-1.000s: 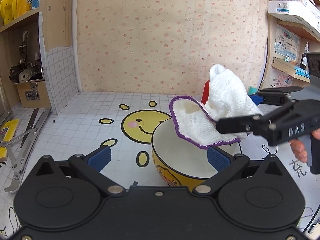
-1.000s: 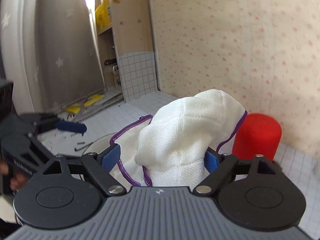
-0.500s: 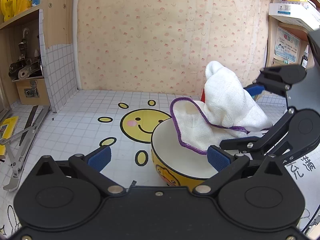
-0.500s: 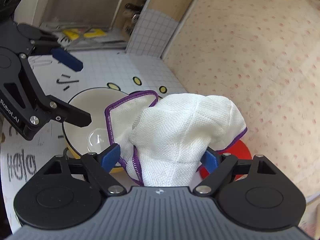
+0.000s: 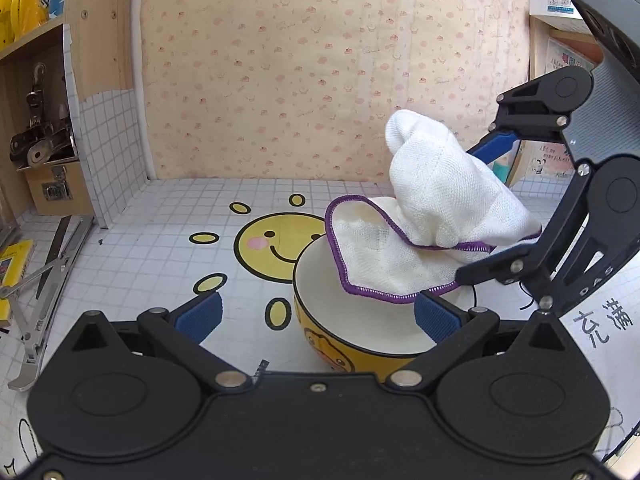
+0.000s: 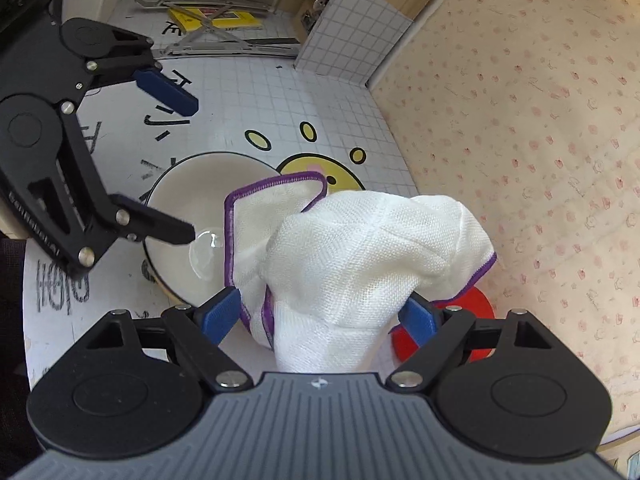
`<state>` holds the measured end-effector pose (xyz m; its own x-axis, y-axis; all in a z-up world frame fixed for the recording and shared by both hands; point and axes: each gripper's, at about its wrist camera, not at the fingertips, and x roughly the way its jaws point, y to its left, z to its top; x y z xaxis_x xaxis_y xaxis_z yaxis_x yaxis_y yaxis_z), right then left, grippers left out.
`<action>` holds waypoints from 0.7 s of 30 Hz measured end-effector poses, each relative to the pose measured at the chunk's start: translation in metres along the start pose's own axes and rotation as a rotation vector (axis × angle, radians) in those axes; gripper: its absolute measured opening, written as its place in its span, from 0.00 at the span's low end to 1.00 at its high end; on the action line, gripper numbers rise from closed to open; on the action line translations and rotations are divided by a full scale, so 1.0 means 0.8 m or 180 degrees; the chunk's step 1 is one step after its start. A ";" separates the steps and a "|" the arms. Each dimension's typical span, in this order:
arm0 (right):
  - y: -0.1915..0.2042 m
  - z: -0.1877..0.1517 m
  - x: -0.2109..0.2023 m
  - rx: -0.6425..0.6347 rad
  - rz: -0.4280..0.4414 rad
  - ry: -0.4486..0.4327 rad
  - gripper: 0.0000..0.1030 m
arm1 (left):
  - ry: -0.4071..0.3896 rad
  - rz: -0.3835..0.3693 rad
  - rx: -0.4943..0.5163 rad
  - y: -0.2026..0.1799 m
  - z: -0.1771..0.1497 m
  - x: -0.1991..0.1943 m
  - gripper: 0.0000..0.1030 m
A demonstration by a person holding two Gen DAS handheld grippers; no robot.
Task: Clean bowl
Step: 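Move the left gripper to the bowl rim while the right gripper holds the cloth beside it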
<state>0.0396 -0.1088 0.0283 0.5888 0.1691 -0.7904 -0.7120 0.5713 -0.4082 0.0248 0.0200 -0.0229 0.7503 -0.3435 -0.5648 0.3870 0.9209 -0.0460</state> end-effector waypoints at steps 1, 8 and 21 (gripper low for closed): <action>0.001 0.002 0.003 -0.0003 0.0012 0.0023 0.84 | -0.0009 -0.0015 -0.0013 0.001 0.001 -0.001 1.00; 0.017 0.016 0.025 -0.0232 -0.0085 0.0179 0.85 | -0.0010 -0.0044 -0.0060 0.004 0.002 0.000 1.00; 0.010 0.017 0.042 -0.0058 -0.0074 0.0277 0.88 | 0.0014 -0.0109 -0.0128 0.006 0.001 0.002 1.00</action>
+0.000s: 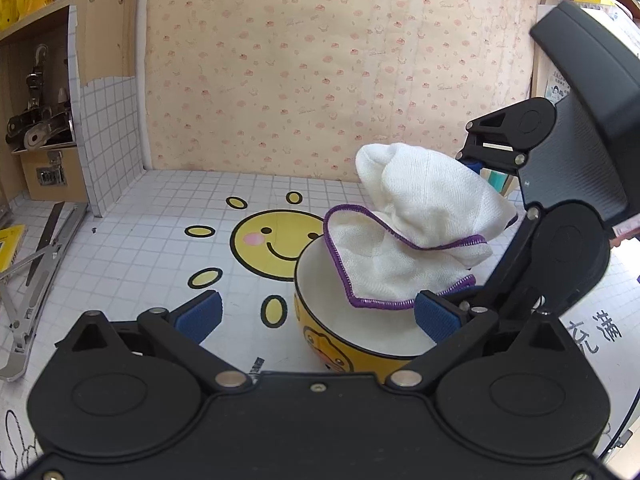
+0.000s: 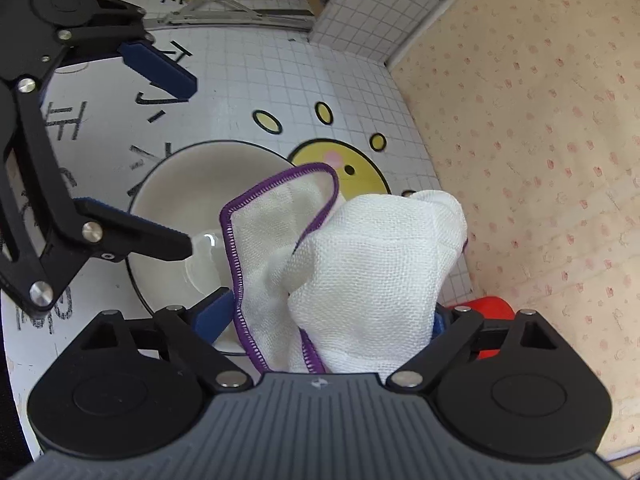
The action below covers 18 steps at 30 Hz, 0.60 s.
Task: Clean bowl
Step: 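Move the left gripper to the bowl rim while the right gripper holds the cloth beside it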
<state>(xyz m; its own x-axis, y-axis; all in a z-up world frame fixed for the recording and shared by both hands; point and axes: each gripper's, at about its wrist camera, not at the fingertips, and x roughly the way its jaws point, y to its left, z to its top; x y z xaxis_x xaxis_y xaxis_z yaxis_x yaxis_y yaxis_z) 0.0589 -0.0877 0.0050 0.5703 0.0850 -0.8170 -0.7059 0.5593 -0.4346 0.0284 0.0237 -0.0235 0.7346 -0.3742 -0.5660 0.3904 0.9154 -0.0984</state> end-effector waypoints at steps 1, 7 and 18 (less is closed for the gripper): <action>0.000 -0.001 0.000 -0.0004 -0.0042 0.0003 0.86 | -0.0005 -0.0002 0.0006 0.000 0.000 -0.001 1.00; 0.007 -0.010 -0.008 -0.0020 -0.0274 -0.0180 0.56 | 0.0030 0.0023 -0.0024 0.000 -0.001 0.003 1.00; -0.027 -0.050 -0.043 0.0929 -0.0112 -0.1035 0.48 | -0.0059 0.0142 0.0059 -0.011 -0.002 0.003 1.00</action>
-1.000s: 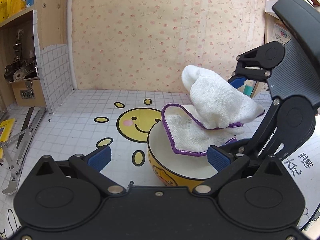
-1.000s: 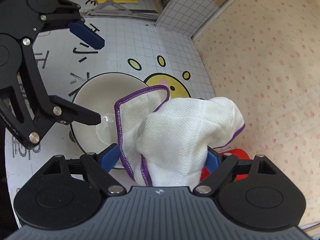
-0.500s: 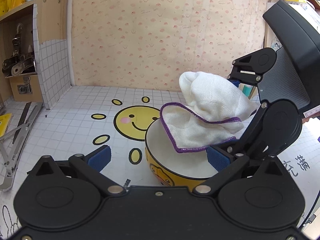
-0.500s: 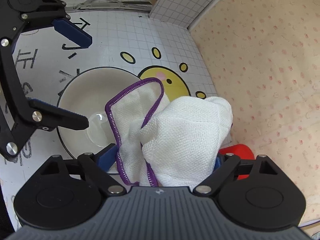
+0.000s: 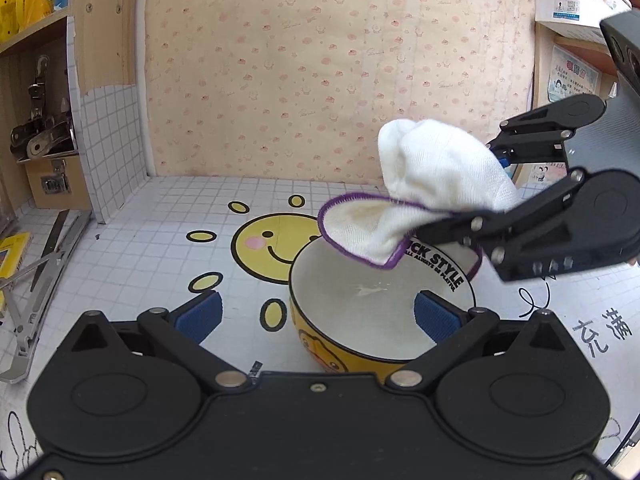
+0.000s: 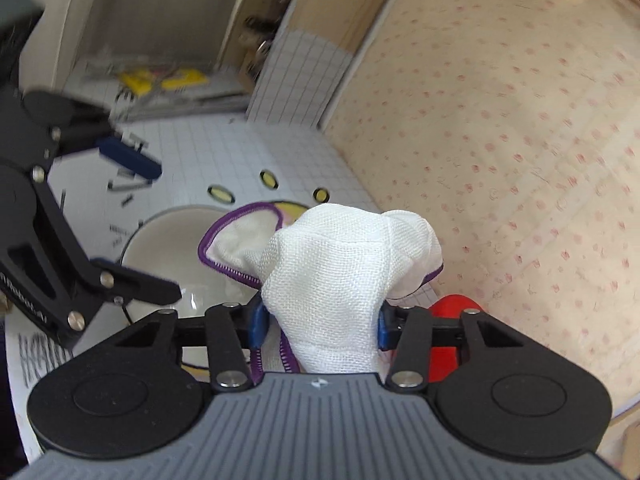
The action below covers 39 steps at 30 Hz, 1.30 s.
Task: Clean bowl
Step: 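Move the left gripper to the bowl rim while the right gripper holds the cloth beside it, then carry the cloth away from the bowl with the right gripper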
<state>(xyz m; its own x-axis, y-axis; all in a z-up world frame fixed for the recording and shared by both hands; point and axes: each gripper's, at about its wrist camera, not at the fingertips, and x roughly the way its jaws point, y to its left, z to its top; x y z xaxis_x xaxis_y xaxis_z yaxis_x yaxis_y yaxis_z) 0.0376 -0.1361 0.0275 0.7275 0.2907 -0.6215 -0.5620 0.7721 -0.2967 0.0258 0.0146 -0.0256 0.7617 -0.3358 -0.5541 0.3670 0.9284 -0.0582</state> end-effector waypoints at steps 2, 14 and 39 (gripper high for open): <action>-0.018 -0.011 -0.001 0.0405 0.0128 -0.0158 0.48 | 0.0003 0.0011 0.0011 -0.002 -0.001 0.002 1.00; -0.066 -0.090 0.003 0.1724 0.0717 -0.0762 0.43 | 0.0004 -0.0231 -0.0373 0.017 -0.004 -0.002 1.00; -0.037 -0.112 -0.009 0.0825 -0.0127 -0.0090 0.73 | 0.0007 -0.0170 0.0127 -0.032 0.007 0.001 1.00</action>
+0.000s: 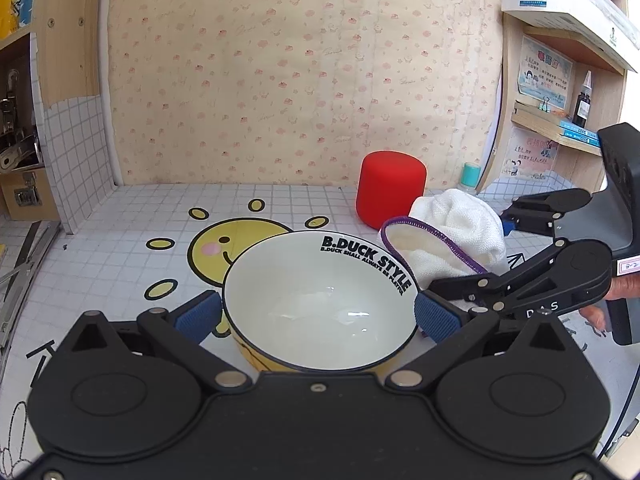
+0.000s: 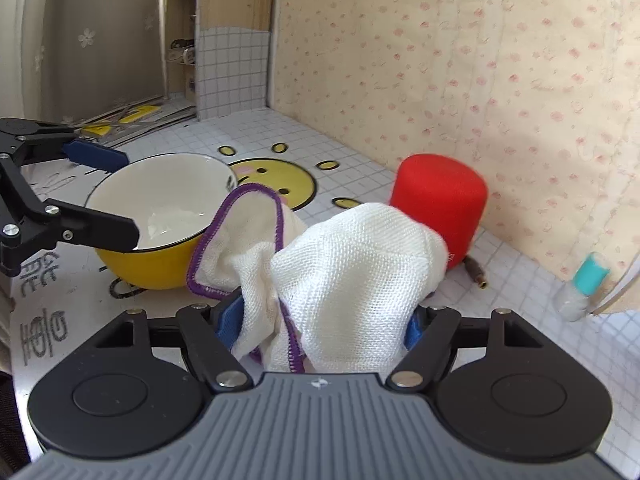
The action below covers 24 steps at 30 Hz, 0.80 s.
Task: Clean bowl
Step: 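Carry the cloth away from the bowl with the right gripper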
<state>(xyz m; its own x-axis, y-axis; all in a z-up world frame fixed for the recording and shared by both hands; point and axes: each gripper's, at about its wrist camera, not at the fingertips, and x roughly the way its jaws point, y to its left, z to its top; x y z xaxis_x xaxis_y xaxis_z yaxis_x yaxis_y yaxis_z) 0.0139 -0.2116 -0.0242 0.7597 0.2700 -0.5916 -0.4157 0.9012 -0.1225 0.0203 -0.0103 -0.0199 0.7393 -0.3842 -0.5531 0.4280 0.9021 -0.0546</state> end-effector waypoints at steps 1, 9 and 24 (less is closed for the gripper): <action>0.005 0.000 -0.003 -0.0074 -0.0089 -0.0045 0.73 | -0.0001 0.0002 0.0000 0.000 0.000 0.000 1.00; 0.025 0.000 -0.008 -0.0416 -0.0473 -0.0159 0.76 | -0.0003 -0.0014 -0.0034 0.001 0.000 0.001 1.00; 0.041 0.000 -0.004 -0.0881 -0.0679 -0.0184 0.84 | -0.0004 -0.0015 -0.0046 0.002 0.001 0.000 1.00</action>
<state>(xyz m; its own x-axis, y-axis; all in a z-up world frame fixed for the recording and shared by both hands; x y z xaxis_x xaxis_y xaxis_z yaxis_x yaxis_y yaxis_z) -0.0022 -0.1831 -0.0267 0.8678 0.1116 -0.4842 -0.3585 0.8154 -0.4545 0.0213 -0.0092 -0.0197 0.7378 -0.3887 -0.5518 0.4239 0.9030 -0.0694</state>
